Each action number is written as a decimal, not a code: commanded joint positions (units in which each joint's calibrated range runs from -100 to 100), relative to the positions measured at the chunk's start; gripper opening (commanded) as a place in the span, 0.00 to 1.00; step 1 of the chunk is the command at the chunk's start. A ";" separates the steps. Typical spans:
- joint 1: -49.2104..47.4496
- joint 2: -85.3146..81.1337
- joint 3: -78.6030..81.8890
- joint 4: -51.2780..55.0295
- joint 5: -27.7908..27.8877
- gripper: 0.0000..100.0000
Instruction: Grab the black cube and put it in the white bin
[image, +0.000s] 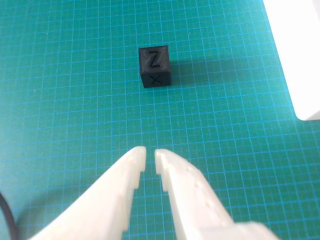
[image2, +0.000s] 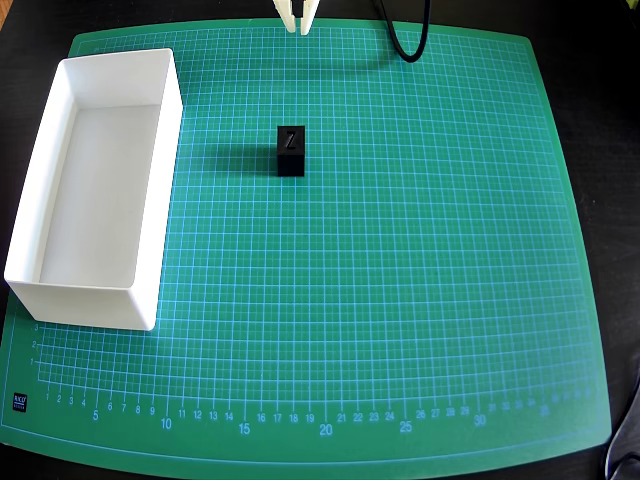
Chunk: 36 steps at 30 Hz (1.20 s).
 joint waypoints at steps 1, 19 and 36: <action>-0.11 0.00 0.18 0.03 0.18 0.01; -0.11 0.00 0.18 0.03 0.13 0.01; 0.06 -0.08 0.18 0.03 -0.29 0.02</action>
